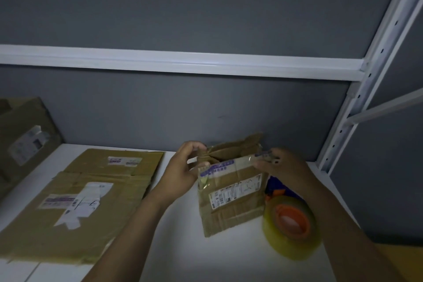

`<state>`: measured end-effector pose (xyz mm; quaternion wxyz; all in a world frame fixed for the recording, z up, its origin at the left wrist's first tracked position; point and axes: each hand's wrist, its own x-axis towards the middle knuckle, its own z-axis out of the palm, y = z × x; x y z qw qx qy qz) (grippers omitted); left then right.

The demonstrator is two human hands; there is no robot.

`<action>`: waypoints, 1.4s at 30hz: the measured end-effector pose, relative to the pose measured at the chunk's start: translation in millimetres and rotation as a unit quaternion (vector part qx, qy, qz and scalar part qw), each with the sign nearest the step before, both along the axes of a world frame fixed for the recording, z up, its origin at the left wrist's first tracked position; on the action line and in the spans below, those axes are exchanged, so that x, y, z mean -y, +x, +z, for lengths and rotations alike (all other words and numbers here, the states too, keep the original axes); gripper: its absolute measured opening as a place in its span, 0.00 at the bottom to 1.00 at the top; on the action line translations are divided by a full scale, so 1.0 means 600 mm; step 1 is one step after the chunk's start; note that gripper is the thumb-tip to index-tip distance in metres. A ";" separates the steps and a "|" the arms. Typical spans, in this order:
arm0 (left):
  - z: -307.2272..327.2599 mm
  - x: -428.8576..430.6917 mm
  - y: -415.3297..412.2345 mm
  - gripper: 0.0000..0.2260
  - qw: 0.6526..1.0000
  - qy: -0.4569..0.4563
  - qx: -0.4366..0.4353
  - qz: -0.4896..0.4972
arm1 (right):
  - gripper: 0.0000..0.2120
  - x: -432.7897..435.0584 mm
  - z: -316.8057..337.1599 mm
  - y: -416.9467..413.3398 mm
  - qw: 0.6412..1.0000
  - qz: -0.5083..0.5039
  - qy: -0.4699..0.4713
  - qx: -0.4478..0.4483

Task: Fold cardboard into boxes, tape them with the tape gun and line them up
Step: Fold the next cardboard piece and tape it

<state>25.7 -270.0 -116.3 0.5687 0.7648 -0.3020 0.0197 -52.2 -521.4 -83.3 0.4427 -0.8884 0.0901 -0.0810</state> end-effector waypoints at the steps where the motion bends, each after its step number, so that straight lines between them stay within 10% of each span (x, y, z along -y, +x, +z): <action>1: 0.001 0.000 -0.001 0.07 1.000 -0.015 -0.013 0.002 | 0.10 -0.001 -0.003 0.005 1.000 -0.008 -0.014 0.004; 4: 0.000 -0.005 -0.002 0.14 0.994 -0.064 -0.083 -0.011 | 0.17 -0.003 -0.015 0.020 0.998 -0.026 -0.058 0.004; 11: -0.016 -0.004 -0.007 0.40 0.986 0.164 -0.003 -0.033 | 0.38 -0.005 -0.044 0.029 0.999 0.036 0.008 0.018; 19: -0.032 -0.024 0.005 0.45 0.970 0.237 0.053 -0.023 | 0.24 -0.029 -0.058 0.030 0.993 0.062 -0.089 0.053; 34: -0.020 -0.034 0.038 0.49 0.901 0.424 0.074 -0.048 | 0.24 -0.065 -0.100 0.026 0.985 0.046 0.162 0.042; 42: -0.034 -0.008 0.041 0.49 0.869 0.472 0.142 -0.042 | 0.16 -0.078 -0.115 0.025 0.998 0.037 0.017 0.045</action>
